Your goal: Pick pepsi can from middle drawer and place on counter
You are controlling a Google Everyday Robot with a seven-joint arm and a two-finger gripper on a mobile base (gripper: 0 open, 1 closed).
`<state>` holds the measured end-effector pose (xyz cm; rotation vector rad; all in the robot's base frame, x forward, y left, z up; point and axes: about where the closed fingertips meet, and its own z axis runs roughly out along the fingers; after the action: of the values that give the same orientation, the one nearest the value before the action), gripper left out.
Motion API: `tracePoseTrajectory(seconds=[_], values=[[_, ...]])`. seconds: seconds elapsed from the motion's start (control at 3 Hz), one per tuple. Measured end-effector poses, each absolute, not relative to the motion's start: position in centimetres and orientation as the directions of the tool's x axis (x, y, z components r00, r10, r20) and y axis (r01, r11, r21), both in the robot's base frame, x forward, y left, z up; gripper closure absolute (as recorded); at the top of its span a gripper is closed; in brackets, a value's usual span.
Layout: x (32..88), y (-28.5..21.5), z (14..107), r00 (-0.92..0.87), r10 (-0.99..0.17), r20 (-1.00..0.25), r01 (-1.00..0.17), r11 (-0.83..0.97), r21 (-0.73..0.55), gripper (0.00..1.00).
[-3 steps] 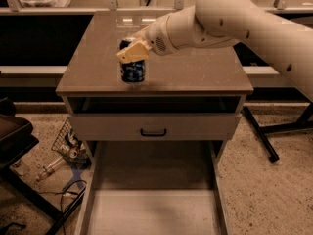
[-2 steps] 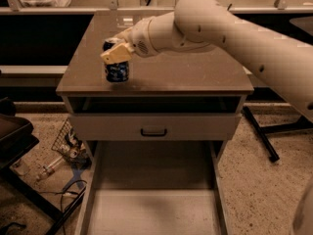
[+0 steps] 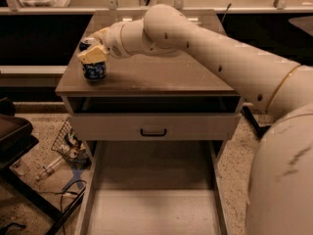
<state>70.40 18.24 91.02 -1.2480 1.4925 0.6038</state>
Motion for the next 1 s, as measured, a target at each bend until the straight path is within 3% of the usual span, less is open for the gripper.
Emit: tracePoseTrajectory(seconds=[0.67, 1.0], values=[[72.2, 20.5, 89.6, 0.188, -0.375, -0.908, -0.887, 0.333, -0.321, 0.97], [72.2, 20.6, 89.5, 0.185, -0.374, -0.909, -0.889, 0.330, -0.317, 0.75]])
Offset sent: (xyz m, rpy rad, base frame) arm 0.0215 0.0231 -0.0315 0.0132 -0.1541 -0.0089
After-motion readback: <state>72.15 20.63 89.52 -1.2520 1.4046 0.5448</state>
